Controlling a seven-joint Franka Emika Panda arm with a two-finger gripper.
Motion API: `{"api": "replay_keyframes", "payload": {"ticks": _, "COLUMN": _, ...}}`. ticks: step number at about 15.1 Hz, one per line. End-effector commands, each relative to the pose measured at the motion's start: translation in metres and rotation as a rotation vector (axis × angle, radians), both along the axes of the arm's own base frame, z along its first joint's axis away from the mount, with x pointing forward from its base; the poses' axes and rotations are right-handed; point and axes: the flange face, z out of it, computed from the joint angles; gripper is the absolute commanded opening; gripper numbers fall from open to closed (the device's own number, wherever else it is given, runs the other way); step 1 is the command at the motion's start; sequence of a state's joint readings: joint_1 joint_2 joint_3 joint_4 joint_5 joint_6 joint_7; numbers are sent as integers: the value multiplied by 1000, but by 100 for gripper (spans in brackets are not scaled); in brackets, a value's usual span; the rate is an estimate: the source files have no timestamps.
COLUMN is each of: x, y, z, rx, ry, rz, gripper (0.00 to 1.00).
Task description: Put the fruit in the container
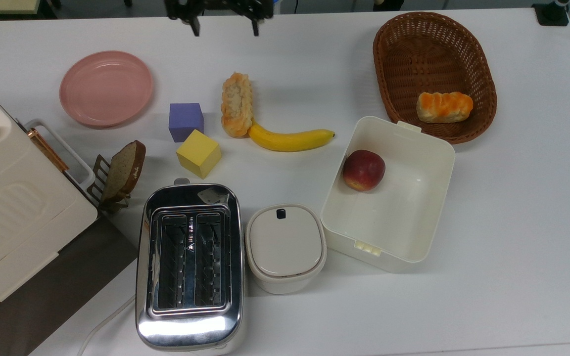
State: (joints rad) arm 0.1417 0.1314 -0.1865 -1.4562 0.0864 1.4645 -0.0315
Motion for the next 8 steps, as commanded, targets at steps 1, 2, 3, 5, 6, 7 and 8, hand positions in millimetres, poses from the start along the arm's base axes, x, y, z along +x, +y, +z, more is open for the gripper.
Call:
{"api": "replay_keyframes", "payload": {"ticks": 1, "x": -12, "y": -4, "z": 5, "rx": 46, "ry": 1, "rz": 52, "gripper": 100}}
{"api": "replay_keyframes", "payload": {"ticks": 2, "x": -12, "y": -4, "z": 4, "rx": 46, "ry": 2, "rz": 51, "gripper": 100}}
{"api": "replay_keyframes", "payload": {"ticks": 3, "x": -11, "y": -4, "z": 3, "rx": 42, "ry": 2, "rz": 51, "gripper": 100}}
{"api": "replay_keyframes", "payload": {"ticks": 5, "x": -10, "y": -5, "z": 2, "rx": 34, "ry": 0, "rz": 50, "gripper": 100}}
{"api": "replay_keyframes", "payload": {"ticks": 6, "x": -9, "y": -5, "z": 3, "rx": 34, "ry": -2, "rz": 50, "gripper": 100}}
{"api": "replay_keyframes", "payload": {"ticks": 7, "x": -11, "y": -7, "z": 5, "rx": 35, "ry": -3, "rz": 47, "gripper": 100}}
{"api": "replay_keyframes", "payload": {"ticks": 8, "x": -13, "y": -10, "z": 7, "rx": 35, "ry": -5, "rz": 42, "gripper": 100}}
